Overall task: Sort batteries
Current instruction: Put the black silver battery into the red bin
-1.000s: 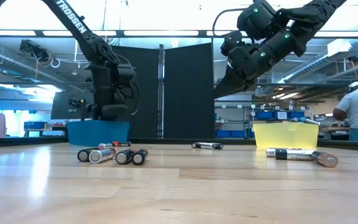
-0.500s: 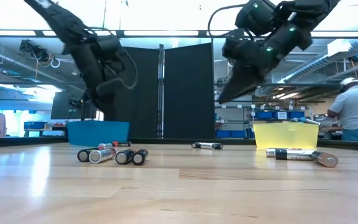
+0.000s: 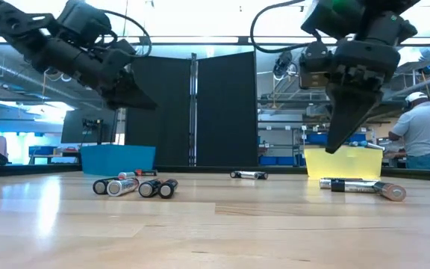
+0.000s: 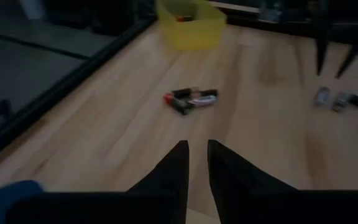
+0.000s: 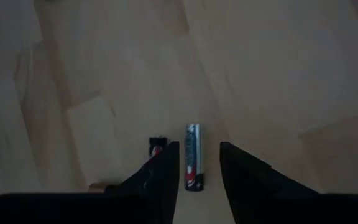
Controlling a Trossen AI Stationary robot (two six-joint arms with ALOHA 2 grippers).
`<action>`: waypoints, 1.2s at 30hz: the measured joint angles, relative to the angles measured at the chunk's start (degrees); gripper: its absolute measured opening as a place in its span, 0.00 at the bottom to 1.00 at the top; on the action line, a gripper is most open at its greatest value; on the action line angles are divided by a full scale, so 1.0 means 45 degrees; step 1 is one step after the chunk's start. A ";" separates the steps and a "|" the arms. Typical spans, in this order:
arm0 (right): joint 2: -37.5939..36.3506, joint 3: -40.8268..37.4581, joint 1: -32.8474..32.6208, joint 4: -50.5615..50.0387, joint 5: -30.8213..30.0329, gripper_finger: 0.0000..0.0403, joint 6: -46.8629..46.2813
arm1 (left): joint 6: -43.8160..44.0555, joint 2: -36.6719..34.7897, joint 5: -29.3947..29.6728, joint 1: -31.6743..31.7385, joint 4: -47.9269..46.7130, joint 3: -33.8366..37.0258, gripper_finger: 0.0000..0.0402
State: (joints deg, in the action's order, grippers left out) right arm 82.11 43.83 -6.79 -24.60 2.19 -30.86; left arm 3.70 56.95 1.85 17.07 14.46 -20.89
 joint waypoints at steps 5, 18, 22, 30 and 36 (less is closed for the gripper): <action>0.0086 -0.0009 -0.0373 -0.0294 -0.0419 0.31 -0.0740 | -0.0049 0.0001 -0.0224 -0.0339 0.0215 0.0207 0.16; 0.1663 -0.0058 -0.1427 -0.0321 -0.0609 0.31 -0.1090 | -0.0101 0.0001 -0.0238 -0.0416 0.0165 0.0215 0.16; 0.1948 -0.0063 -0.1408 -0.0317 -0.0998 0.31 -0.0593 | -0.0116 0.0001 -0.0237 -0.0416 0.0152 0.0215 0.16; 0.2021 -0.0073 -0.0903 -0.0242 -0.1618 0.31 -0.0271 | -0.0109 0.0001 -0.0238 -0.0416 0.0139 0.0215 0.16; 0.2293 0.0000 -0.0723 -0.0601 -0.1615 0.22 0.0216 | 0.0427 0.0005 -0.0237 -0.0416 0.0096 0.0215 0.16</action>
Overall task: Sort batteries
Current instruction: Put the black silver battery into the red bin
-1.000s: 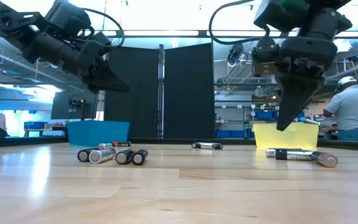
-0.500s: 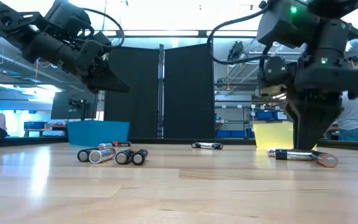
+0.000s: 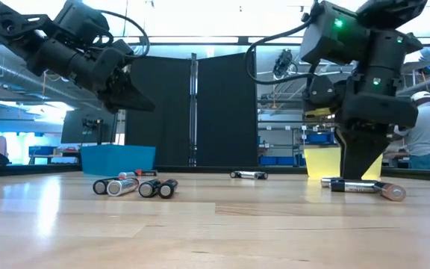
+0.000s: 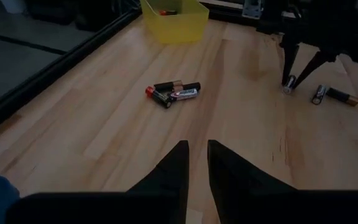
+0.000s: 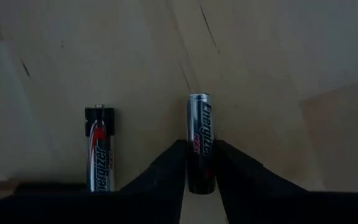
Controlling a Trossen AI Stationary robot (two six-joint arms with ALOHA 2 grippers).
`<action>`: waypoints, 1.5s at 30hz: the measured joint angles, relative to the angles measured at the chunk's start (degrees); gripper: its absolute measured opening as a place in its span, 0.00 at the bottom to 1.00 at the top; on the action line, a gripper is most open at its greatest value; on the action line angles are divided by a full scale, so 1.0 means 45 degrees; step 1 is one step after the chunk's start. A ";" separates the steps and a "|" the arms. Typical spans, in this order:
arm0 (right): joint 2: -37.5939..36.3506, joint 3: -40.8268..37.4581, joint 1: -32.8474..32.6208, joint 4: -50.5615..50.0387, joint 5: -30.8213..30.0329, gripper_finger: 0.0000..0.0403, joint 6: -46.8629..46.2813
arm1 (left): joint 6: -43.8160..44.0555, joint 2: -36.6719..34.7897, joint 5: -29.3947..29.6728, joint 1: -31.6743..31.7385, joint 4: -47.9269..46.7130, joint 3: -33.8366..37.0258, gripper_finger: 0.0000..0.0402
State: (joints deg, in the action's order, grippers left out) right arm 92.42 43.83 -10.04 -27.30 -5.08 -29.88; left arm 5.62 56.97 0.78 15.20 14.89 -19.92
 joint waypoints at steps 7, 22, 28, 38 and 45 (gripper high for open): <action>-0.0264 -0.0059 0.0098 0.0031 -0.0019 0.15 0.0961 | 0.0349 0.0012 -0.0001 -0.0021 0.0317 0.0000 0.16; -0.0714 -0.0097 0.2280 1.0652 -0.0130 0.15 0.5670 | 0.1160 0.2866 -0.2784 -0.0321 0.9800 0.0763 0.08; -0.0729 -0.0092 0.2832 1.3554 0.0688 0.15 0.6574 | 0.0837 0.3869 -0.3552 -0.0323 1.1634 0.0371 0.13; -0.0729 -0.0083 0.3031 1.4439 0.0816 0.15 0.7198 | 0.0810 0.5549 -0.3943 -0.0891 1.1692 -0.1346 0.35; -0.0729 -0.0078 0.3022 1.4731 0.0827 0.15 0.7454 | 0.0681 0.6451 -0.3401 -0.0937 1.1681 -0.1998 0.41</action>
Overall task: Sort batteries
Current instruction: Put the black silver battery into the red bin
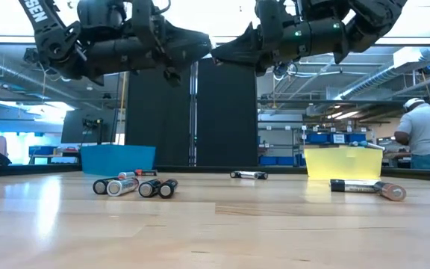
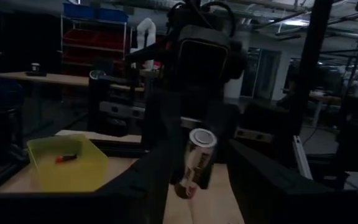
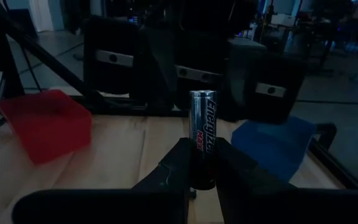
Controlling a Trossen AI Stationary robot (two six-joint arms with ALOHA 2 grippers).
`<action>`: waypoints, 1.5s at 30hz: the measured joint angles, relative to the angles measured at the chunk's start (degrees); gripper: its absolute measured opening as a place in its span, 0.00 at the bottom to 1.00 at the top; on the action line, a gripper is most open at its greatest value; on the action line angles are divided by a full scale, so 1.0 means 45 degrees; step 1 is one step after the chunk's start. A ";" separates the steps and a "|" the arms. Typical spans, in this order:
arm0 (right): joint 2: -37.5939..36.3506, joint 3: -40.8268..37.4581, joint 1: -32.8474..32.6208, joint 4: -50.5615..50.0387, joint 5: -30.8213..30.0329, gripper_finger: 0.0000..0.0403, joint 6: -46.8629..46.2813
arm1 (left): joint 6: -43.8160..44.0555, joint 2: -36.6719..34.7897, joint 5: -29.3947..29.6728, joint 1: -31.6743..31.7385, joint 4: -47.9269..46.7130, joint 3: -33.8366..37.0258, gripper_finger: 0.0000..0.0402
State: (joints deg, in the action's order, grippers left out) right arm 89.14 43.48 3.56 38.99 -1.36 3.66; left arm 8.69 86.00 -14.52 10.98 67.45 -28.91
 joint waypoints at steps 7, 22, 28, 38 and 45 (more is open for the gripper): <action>0.0000 0.0000 -0.0011 0.0113 0.0023 0.15 0.0011 | -0.0260 0.0118 -0.0128 -0.0053 -0.0003 -0.0451 0.41; -0.0001 0.0005 -0.0015 0.0674 0.0281 0.15 0.0107 | -0.0359 0.0150 -0.0889 -0.0063 -0.0276 -0.0829 0.28; 0.0000 0.0005 -0.0015 0.0747 0.0315 0.15 0.0039 | -0.0796 0.0145 -0.0776 -0.0063 -0.0244 -0.0829 0.18; -0.0005 0.0024 -0.0020 0.0965 -0.1060 0.28 -0.0384 | -0.1551 -0.0212 -0.0165 -0.0043 -0.0366 -0.0824 0.14; -0.0022 0.0028 -0.0010 0.1038 -0.1502 0.43 -0.0181 | -0.2200 -0.1615 -0.0357 0.0072 -0.1627 -0.0820 0.14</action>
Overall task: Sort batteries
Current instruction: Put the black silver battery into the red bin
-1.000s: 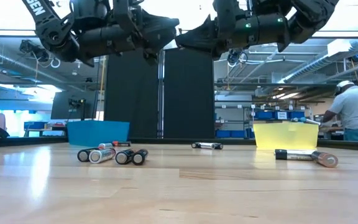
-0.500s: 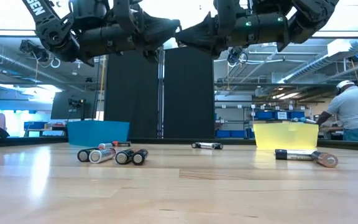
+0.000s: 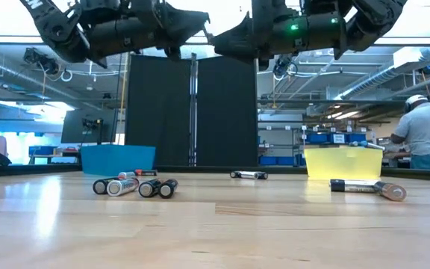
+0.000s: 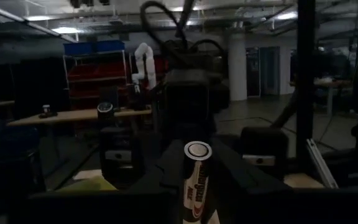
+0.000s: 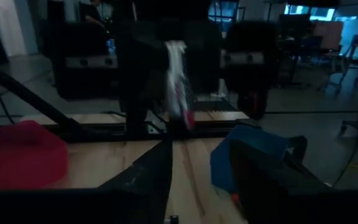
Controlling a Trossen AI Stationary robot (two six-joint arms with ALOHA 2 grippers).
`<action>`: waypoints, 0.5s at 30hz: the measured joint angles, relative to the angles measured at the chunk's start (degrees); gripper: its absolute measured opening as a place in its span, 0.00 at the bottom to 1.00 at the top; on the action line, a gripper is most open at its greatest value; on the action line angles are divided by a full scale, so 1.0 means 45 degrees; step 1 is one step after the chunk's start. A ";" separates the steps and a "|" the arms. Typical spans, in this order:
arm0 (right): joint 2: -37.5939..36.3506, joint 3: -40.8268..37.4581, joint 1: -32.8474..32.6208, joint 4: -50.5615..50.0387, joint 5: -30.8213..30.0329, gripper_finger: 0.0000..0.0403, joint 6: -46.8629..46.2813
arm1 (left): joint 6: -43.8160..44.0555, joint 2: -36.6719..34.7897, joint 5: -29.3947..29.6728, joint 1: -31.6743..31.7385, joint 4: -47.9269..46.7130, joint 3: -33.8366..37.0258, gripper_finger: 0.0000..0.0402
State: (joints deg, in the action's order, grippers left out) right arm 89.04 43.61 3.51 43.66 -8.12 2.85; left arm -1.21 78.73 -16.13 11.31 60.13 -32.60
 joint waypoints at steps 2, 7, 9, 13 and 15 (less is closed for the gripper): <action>0.0003 -0.0004 0.0033 -0.0119 -0.0149 0.46 0.0155 | -0.0196 -0.0624 -0.0182 -0.0032 -0.0776 0.0000 0.14; 0.0003 -0.0009 0.0247 -0.0848 -0.0166 0.47 0.0280 | -0.0359 -0.2424 -0.0924 -0.0108 -0.4123 -0.0414 0.14; 0.0003 -0.0009 0.0395 -0.1380 -0.0668 0.44 0.0126 | -0.0396 -0.3224 -0.1059 -0.0322 -0.6329 -0.0914 0.14; 0.0008 -0.0023 0.0686 -0.2653 -0.1575 0.32 0.0061 | -0.0695 -0.4351 -0.0569 -0.1084 -1.2353 -0.2398 0.14; 0.0008 -0.0023 0.0767 -0.3101 -0.1629 0.24 -0.0028 | -0.0598 -0.4584 0.0041 -0.1685 -1.5280 -0.3263 0.14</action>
State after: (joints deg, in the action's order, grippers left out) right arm 89.08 43.51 6.96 29.71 -15.45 2.72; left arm -3.90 58.10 -15.95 3.72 -8.63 -47.28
